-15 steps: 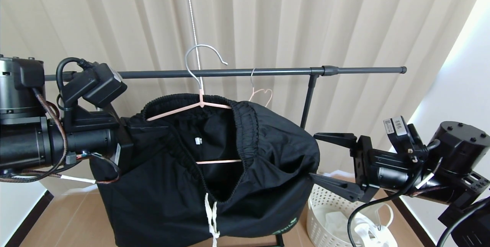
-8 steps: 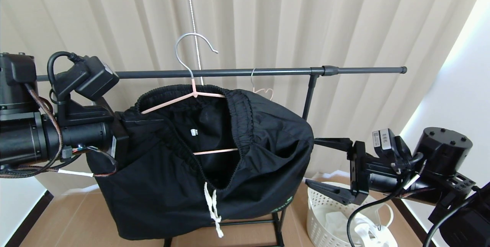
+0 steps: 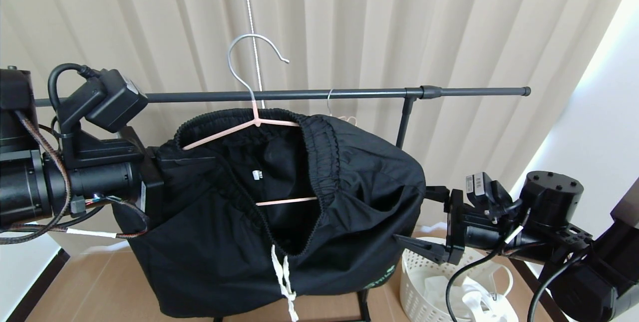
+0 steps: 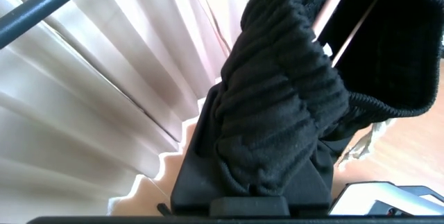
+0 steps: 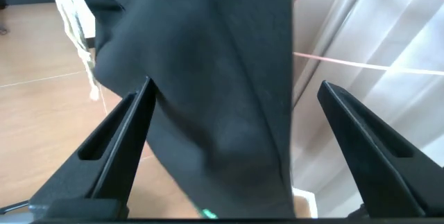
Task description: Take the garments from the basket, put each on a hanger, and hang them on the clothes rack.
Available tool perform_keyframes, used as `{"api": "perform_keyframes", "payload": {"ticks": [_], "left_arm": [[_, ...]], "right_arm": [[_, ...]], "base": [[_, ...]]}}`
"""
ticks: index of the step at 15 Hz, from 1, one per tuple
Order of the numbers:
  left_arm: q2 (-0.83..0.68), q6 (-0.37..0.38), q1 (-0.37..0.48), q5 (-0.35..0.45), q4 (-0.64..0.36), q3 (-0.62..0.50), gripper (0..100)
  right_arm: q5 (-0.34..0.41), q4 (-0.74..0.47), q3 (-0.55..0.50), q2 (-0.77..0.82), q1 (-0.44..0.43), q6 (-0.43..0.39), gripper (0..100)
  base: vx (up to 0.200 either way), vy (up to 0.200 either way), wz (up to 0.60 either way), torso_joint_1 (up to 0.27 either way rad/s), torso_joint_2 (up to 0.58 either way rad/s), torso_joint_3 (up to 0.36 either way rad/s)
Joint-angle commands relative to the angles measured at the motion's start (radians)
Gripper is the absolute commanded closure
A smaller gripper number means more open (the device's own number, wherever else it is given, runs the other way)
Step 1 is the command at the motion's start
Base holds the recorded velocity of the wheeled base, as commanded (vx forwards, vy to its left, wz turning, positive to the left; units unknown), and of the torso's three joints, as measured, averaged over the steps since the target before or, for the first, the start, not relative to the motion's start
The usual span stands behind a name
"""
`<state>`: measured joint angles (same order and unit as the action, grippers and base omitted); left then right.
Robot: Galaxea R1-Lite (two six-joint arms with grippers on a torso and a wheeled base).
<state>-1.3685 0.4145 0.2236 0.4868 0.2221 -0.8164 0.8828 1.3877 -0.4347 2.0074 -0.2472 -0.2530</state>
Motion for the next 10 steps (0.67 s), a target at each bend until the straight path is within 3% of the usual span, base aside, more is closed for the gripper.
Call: {"api": "perform_keyframes", "payload": {"ticks": [1,2,3,10], "left_arm": [[0.016,0.000,0.006,-0.001,0.000,0.003,100],[0.016,0.000,0.008,-0.001,0.000,0.003,100],[0.016,-0.002,0.010,-0.001,0.000,0.003,100],[0.032,-0.057,0.000,-0.001,0.000,0.033,100]], "right_arm": [[-0.001,0.001,-0.003,0.016,-0.001,0.000,0],[-0.002,0.001,-0.003,0.014,0.000,0.000,0],[-0.002,0.001,-0.004,0.011,0.000,0.000,100],[-0.002,-0.002,-0.042,0.017,0.075,0.026,100]], "base": [[0.000,0.000,0.00,0.000,0.00,0.000],[0.000,0.000,0.00,0.000,0.00,0.000],[0.000,0.000,0.00,0.000,0.00,0.000],[0.000,0.000,0.00,0.000,0.00,0.000]]}}
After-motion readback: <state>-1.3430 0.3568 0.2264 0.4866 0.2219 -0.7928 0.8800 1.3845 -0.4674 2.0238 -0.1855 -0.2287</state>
